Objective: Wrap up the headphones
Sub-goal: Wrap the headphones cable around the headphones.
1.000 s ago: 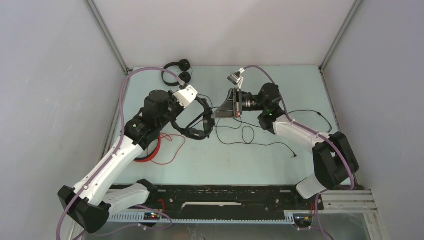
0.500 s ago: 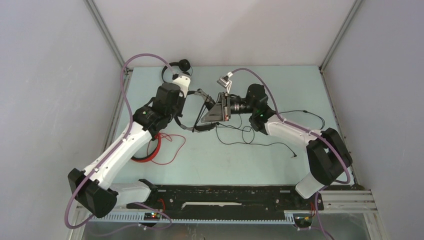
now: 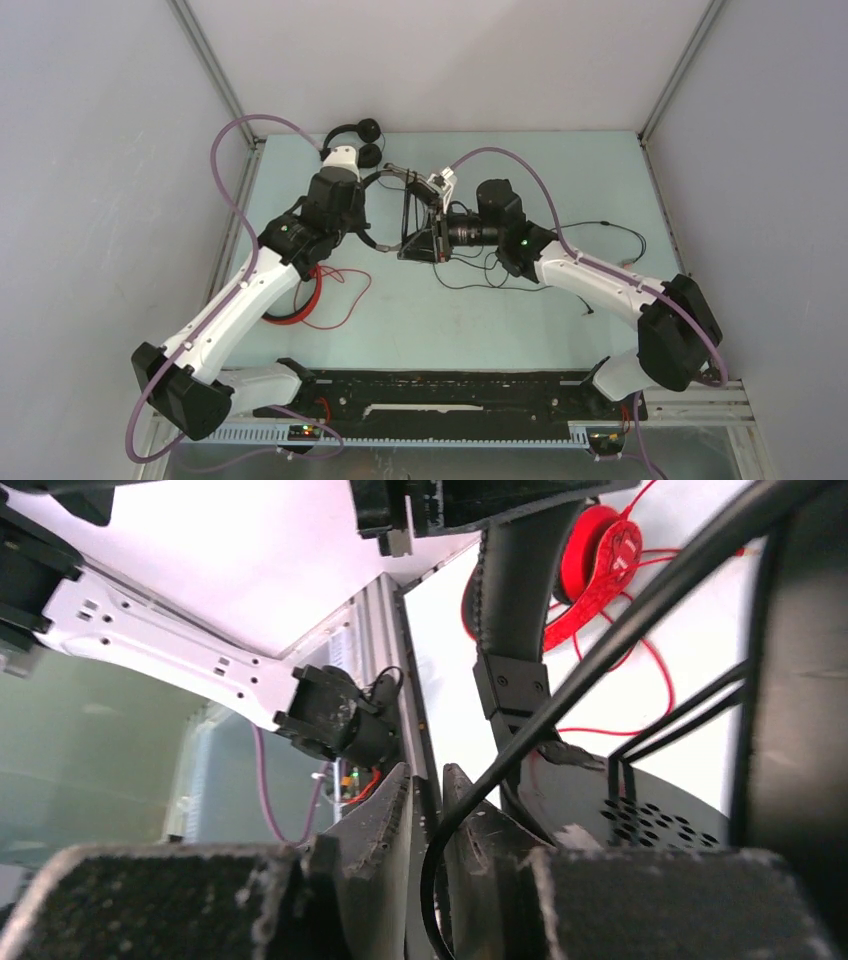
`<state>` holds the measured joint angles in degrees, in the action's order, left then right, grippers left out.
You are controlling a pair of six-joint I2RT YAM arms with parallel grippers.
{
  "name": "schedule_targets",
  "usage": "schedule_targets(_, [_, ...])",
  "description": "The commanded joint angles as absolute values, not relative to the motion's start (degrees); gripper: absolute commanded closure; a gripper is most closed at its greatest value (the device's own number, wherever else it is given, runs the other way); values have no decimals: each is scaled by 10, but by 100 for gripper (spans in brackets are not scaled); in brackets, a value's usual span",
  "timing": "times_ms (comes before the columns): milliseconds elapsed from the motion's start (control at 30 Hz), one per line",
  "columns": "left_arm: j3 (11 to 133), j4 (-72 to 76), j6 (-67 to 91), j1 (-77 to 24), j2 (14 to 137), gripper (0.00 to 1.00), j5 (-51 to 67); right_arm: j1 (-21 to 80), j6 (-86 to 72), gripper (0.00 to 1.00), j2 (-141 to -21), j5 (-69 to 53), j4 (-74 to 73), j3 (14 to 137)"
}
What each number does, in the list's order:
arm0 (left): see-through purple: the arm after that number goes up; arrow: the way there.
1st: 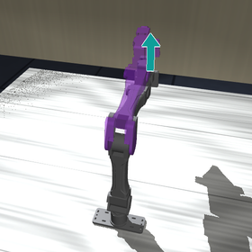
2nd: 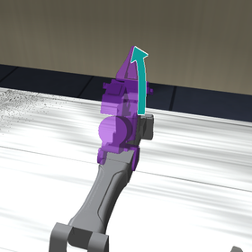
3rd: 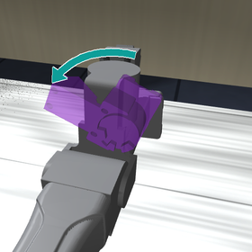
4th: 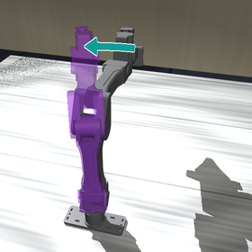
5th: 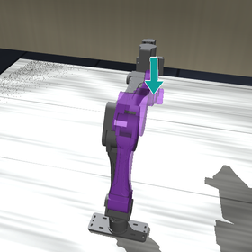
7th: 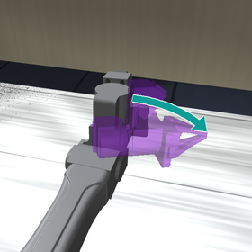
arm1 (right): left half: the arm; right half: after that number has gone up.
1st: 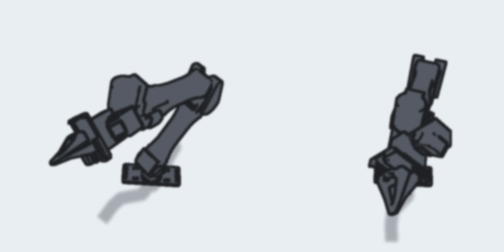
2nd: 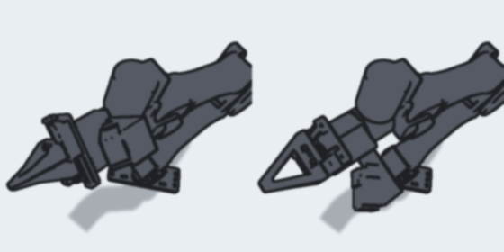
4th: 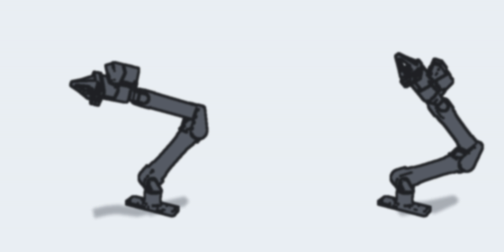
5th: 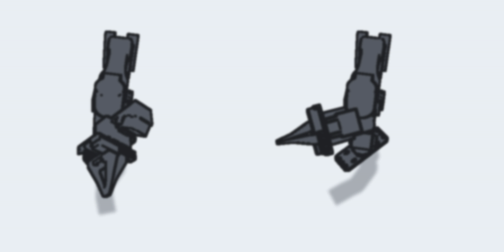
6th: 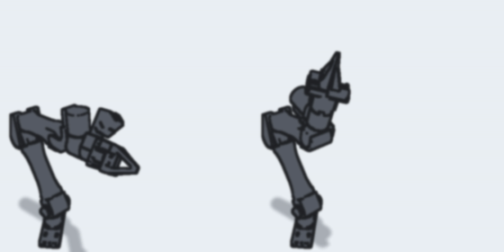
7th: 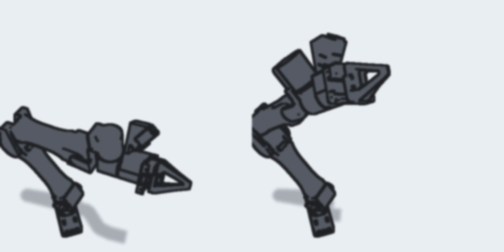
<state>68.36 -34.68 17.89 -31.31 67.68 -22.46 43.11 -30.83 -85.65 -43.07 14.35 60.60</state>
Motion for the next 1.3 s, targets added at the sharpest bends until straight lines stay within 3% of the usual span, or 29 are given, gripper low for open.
schedule_targets(0, [710, -290, 268, -309, 652, 100, -219, 454, -210, 80, -829, -375, 124, 611])
schedule_targets(400, [701, -282, 337, -305, 642, 100, -210, 521, -67, 80, -797, -302, 132, 574])
schedule_targets(1100, [769, -354, 349, -260, 595, 100, -87, 524, 36, 79, -829, -308, 462, 354])
schedule_targets(1267, [781, -360, 348, -240, 585, 100, -68, 521, 36, 79, -844, -306, 485, 333])
